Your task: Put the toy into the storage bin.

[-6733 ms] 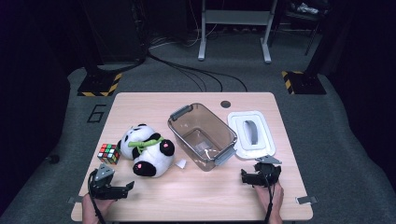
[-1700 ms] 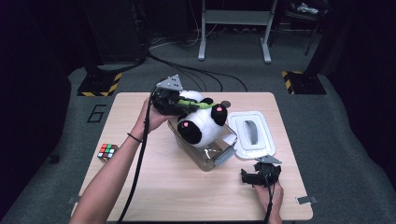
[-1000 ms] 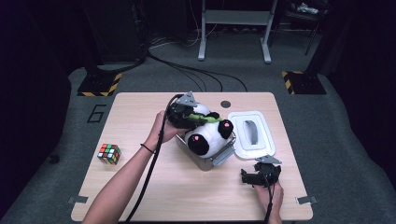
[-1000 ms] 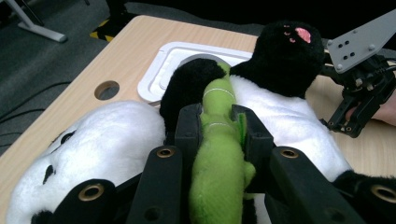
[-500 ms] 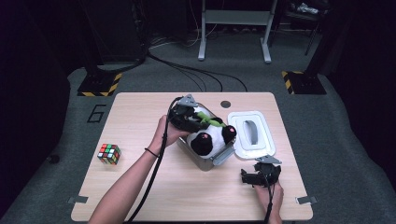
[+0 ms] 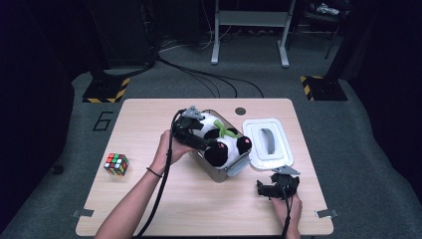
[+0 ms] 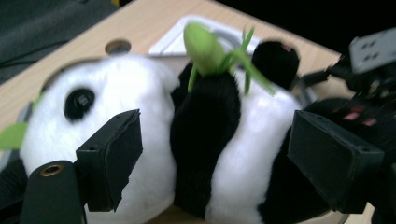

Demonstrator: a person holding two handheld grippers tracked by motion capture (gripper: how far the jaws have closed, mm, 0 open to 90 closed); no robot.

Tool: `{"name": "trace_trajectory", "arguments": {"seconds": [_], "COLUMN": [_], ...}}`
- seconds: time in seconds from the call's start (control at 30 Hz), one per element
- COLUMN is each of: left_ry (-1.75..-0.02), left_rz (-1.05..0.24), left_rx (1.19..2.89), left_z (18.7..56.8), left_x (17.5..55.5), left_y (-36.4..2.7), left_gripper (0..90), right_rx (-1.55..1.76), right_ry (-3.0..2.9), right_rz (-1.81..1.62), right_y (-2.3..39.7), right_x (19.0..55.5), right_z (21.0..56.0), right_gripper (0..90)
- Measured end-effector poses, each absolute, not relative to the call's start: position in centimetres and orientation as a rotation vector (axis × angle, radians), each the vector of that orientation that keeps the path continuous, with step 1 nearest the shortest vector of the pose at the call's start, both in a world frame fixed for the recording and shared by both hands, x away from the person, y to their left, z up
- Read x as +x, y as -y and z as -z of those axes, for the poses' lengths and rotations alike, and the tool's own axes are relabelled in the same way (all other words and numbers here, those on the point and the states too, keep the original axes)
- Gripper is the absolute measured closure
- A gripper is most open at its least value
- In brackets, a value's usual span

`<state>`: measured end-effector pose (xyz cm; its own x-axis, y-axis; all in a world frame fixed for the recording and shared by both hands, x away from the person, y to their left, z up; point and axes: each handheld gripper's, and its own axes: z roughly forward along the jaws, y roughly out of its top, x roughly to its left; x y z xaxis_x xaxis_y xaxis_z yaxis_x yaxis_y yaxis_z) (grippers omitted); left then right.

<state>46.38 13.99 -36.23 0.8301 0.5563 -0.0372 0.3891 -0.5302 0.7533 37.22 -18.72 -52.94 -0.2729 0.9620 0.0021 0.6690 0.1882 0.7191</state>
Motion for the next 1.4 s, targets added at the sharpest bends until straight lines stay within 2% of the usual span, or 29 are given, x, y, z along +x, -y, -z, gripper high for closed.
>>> {"name": "trace_trajectory", "arguments": {"seconds": [0.37,0.63,0.73,1.07,1.27,1.4], "left_ry": [-0.74,-0.719,-0.669,-0.67,-0.672,-0.737], "left_rz": [-0.284,-0.259,-0.271,-0.271,-0.28,-0.294], "left_rx": [2.3,2.187,2.22,2.35,2.267,2.229], "left_z": [39.0,35.9,35.1,38.3,36.8,35.8], "left_x": [46.2,45.4,44.7,44.6,45.1,47.1], "left_y": [-13.5,-14.6,-13.8,-11.8,-12.8,-13.5], "left_gripper": [19.3,15.4,15.0,15.0,15.2,14.7], "right_rx": [1.524,1.524,1.524,1.52,1.519,1.519], "right_ry": [-2.015,-2.015,-2.015,-2.019,-2.019,-2.019], "right_rz": [-0.856,-0.857,-0.857,-0.854,-0.854,-0.854], "right_y": [18.7,18.7,18.7,18.7,18.8,18.8], "right_x": [37.2,37.2,37.2,37.2,37.2,37.2], "right_z": [52.9,52.9,52.9,52.9,52.9,52.9], "right_gripper": [0.0,0.0,0.0,0.0,0.0,0.0]}}
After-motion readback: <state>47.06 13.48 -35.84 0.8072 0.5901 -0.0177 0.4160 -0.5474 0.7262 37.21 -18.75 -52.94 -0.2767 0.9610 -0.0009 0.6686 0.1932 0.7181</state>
